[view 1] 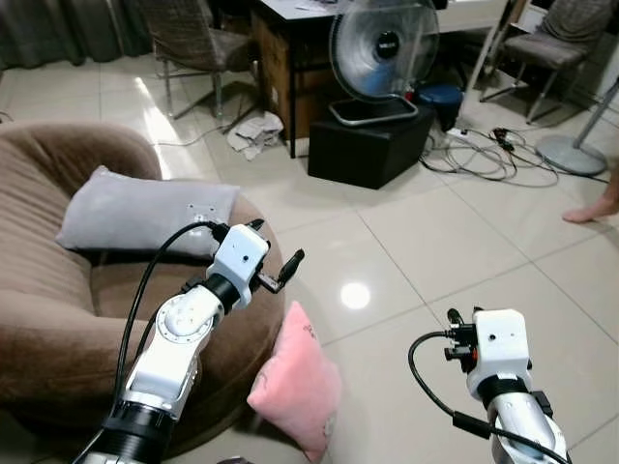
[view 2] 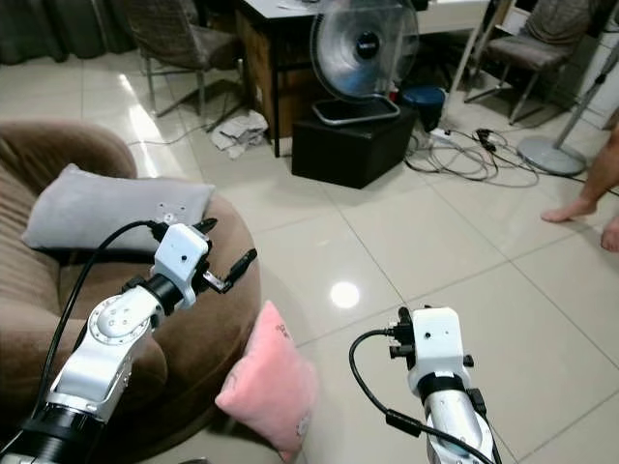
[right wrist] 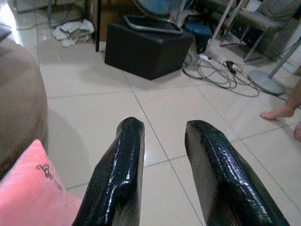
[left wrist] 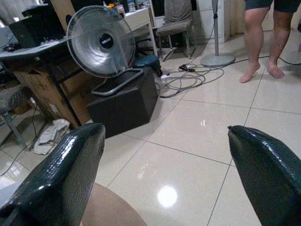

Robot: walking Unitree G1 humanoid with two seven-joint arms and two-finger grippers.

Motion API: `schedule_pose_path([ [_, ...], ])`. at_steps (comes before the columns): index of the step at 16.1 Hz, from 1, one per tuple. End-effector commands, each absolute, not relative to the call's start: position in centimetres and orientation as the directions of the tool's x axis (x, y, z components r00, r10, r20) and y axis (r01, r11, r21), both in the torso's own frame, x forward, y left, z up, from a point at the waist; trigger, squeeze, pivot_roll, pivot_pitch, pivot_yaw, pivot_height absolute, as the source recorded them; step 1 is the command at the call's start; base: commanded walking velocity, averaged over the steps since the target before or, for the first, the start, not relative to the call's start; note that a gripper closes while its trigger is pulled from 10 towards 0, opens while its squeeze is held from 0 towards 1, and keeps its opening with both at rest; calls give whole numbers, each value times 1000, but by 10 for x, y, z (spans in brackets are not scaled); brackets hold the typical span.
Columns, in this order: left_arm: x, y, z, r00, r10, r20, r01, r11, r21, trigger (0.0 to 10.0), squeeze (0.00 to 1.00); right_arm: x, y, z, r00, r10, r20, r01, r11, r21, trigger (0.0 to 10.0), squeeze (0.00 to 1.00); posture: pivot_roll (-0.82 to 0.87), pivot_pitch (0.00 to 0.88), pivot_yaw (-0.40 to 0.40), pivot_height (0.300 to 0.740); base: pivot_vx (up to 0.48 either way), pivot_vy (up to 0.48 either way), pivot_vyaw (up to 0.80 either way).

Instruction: Move the pillow to the sofa from floor

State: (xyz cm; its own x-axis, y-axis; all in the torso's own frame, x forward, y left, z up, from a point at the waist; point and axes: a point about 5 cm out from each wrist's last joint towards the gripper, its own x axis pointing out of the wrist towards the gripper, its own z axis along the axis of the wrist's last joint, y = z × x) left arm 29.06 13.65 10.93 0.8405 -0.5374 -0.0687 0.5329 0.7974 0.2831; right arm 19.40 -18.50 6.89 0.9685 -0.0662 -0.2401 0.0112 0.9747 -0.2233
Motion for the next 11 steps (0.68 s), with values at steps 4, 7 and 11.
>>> schedule_pose_path([
  [4, 290, 137, 112, 840, -540, -52, 532, 799, 280, 10000, 0, 198, -183, 72, 975, -32, -218, -20, 973, -231, 10000, 0, -53, 1, -31, 736, 370, 0, 0],
  [7, 290, 137, 113, 839, -542, -47, 532, 800, 276, 10000, 0, 199, -183, 70, 973, -33, -229, -21, 973, -231, 10000, 0, -55, 5, -32, 736, 345, 0, 0],
  [11, 288, 138, 111, 835, -548, -45, 538, 797, 275, 10000, 0, 197, -183, 68, 969, -34, -245, -22, 975, -220, 10000, 0, -58, 10, -30, 731, 0, 0, 0],
])
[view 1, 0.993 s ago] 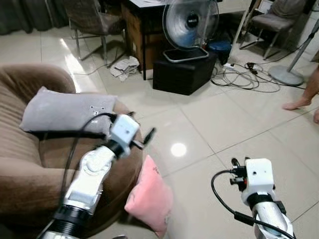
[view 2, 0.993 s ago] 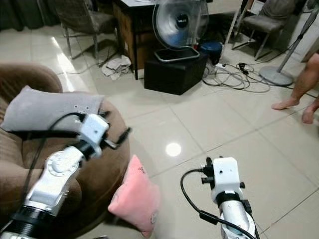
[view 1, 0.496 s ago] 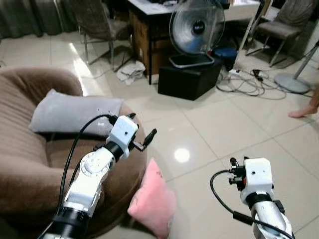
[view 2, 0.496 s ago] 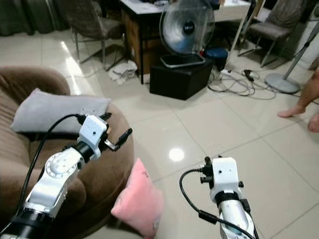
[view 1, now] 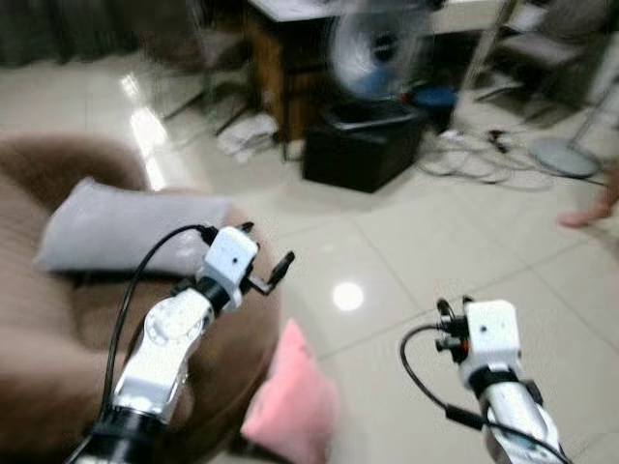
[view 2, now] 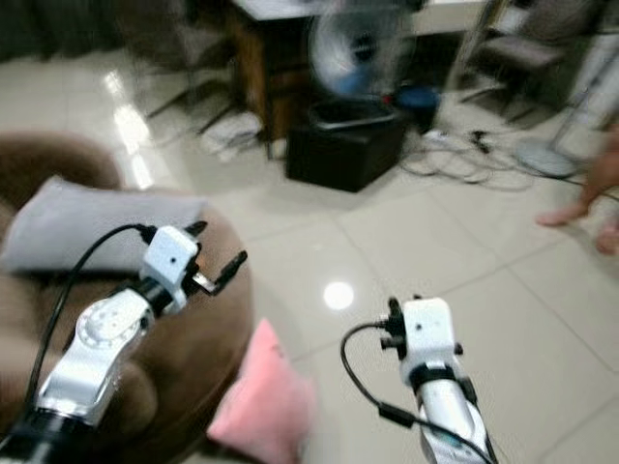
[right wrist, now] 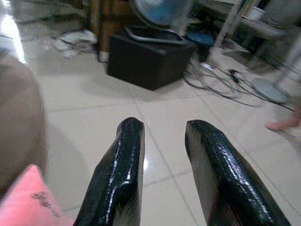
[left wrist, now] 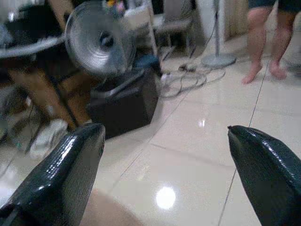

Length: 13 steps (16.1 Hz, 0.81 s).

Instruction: Move the pillow to the sofa from floor

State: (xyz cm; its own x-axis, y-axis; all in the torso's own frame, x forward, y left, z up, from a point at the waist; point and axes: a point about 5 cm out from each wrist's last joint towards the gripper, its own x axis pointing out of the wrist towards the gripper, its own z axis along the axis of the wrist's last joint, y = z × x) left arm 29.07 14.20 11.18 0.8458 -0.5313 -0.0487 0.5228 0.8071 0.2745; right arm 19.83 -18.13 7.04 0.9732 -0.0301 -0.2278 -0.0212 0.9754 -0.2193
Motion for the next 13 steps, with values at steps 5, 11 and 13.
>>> schedule_pose_path([
  [5, 291, 138, 112, 835, -548, -48, 539, 796, 277, 10000, 0, 198, -182, 69, 969, -33, -244, -20, 977, -212, 10000, 0, -57, 15, -30, 686, 0, 0, 0],
  [11, 293, 141, 106, 852, -516, -88, 522, 825, 214, 10000, 0, 199, -182, 69, 970, -32, -242, -20, 977, -211, 10000, 0, -55, 16, -28, 636, 0, 0, 0],
  [13, 293, 145, 101, 867, -486, -113, 499, 848, 178, 10000, 0, 200, -180, 69, 971, -26, -238, -26, 977, -211, 10000, 0, -51, 17, -29, 626, 0, 0, 0],
])
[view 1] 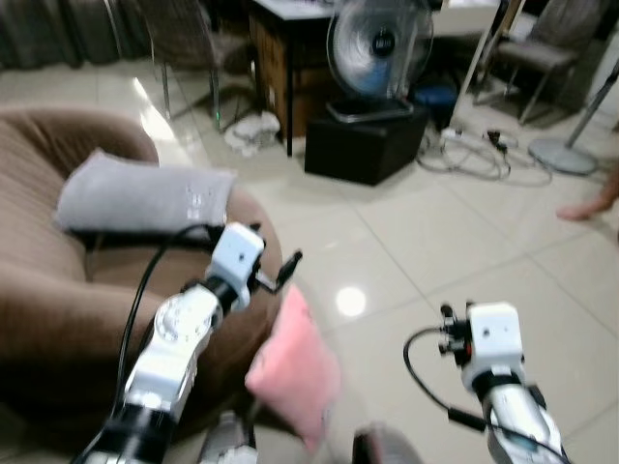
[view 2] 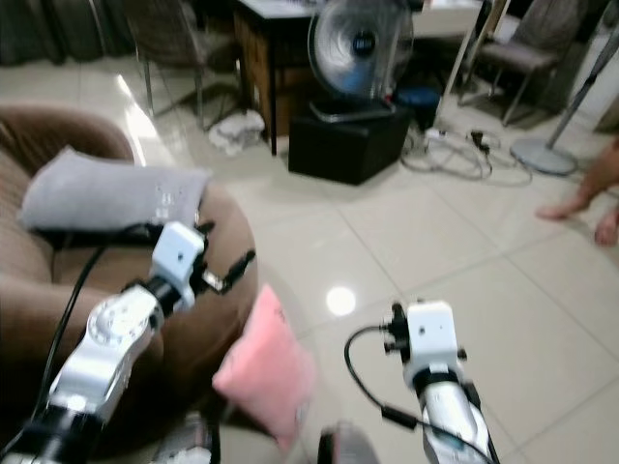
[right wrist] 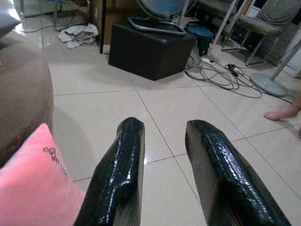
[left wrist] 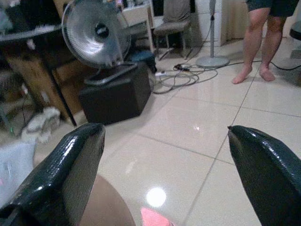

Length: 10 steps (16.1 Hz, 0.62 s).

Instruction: Move the pillow to the sofa from floor

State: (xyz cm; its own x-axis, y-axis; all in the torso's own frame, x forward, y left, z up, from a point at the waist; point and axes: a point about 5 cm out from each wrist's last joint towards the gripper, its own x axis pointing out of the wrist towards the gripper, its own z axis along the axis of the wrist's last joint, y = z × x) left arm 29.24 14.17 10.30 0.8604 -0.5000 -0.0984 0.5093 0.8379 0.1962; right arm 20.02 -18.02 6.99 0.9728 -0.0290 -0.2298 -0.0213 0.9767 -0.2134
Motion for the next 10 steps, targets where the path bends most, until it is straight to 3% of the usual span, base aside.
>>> schedule_pose_path([
  [1, 293, 148, 97, 878, -462, -128, 478, 862, 168, 10000, 0, 202, -179, 70, 974, -17, -228, -33, 976, -215, 10000, 0, -51, 17, -31, 621, 0, 0, 0],
  [10, 289, 150, 108, 895, -440, -78, 445, 863, 241, 10000, 0, 224, -169, 76, 977, 90, -191, -133, 964, -229, 10000, 0, -30, 64, -75, 616, 0, 0, 0],
])
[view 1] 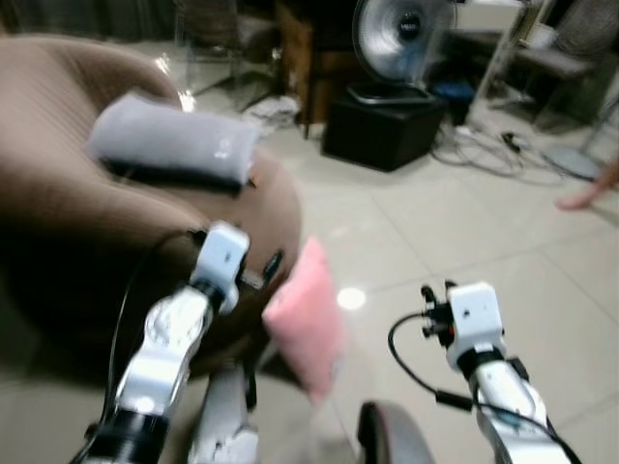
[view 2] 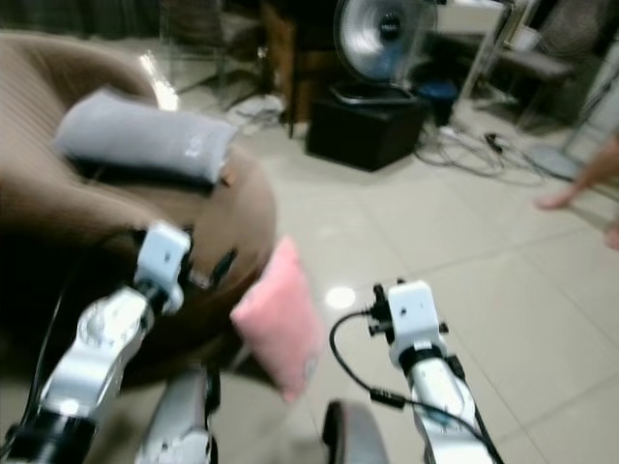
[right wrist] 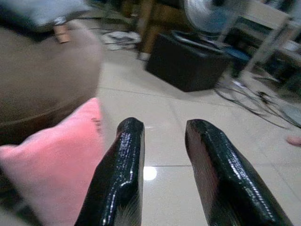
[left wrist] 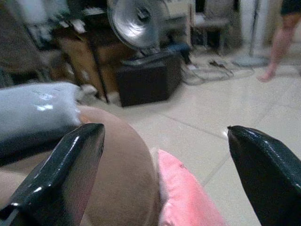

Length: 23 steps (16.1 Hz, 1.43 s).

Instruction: Move the pillow to the sofa from floor

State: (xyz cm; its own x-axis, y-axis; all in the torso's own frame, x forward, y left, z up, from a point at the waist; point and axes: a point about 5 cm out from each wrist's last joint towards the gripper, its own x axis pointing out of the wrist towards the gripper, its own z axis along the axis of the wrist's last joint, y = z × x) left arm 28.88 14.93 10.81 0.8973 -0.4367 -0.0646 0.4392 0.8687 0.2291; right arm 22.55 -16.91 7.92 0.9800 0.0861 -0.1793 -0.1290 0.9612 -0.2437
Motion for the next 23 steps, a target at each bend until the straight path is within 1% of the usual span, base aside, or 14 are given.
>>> schedule_pose_path([
  [1, 289, 148, 109, 890, -451, -73, 455, 857, 241, 10000, 0, 223, -169, 75, 977, 88, -194, -132, 966, -224, 10000, 0, -29, 71, -74, 616, 270, 0, 0],
  [3, 287, 141, 108, 863, -498, -84, 502, 827, 251, 10000, 0, 221, -167, 70, 975, 83, -206, -128, 968, -216, 10000, 0, -30, 87, -64, 616, 345, 0, 0],
  [6, 287, 138, 107, 847, -524, -89, 528, 810, 254, 10000, 0, 219, -165, 69, 976, 74, -204, -113, 976, -186, 10000, 0, -31, 98, -57, 616, 386, 0, 0],
  [10, 287, 138, 106, 849, -520, -97, 526, 812, 252, 10000, 0, 216, -164, 65, 975, 69, -213, -104, 982, -160, 10000, 0, -27, 106, -61, 616, 402, 0, -117],
  [12, 287, 138, 106, 849, -519, -97, 525, 813, 253, 10000, 0, 216, -165, 65, 975, 68, -212, -104, 981, -163, 10000, 0, -28, 103, -61, 616, 405, 0, -475],
  [13, 288, 138, 104, 852, -514, -98, 521, 816, 249, 10000, 0, 216, -166, 65, 974, 75, -214, -117, 974, -193, 10000, 0, -34, 93, -63, 616, 401, 0, 0],
  [15, 288, 138, 103, 852, -514, -99, 521, 817, 246, 10000, 0, 216, -166, 65, 974, 78, -214, -122, 972, -200, 10000, 0, -36, 88, -66, 616, 401, 0, 0],
  [16, 287, 138, 102, 852, -513, -102, 521, 817, 246, 10000, 0, 215, -166, 66, 973, 105, -207, -140, 977, -162, 10000, 851, -36, 83, -67, 616, 401, 0, 0],
  [17, 287, 138, 101, 853, -512, -103, 520, 818, 246, 10000, 0, 214, -165, 65, 972, 108, -210, -142, 978, -155, 10000, 1000, -35, 82, -67, 616, 394, 0, 0],
  [20, 286, 143, 98, 858, -498, -125, 513, 821, 252, 10000, 0, 215, -162, 66, 967, 157, -201, -186, 973, -135, 10000, 1000, -36, 71, -61, 616, 335, 0, 0],
  [23, 284, 144, 92, 817, -554, -160, 577, 777, 253, 10000, 0, 213, -161, 66, 962, 191, -194, -214, 971, -106, 10000, 1000, -40, 56, -57, 616, 0, 0, 0],
])
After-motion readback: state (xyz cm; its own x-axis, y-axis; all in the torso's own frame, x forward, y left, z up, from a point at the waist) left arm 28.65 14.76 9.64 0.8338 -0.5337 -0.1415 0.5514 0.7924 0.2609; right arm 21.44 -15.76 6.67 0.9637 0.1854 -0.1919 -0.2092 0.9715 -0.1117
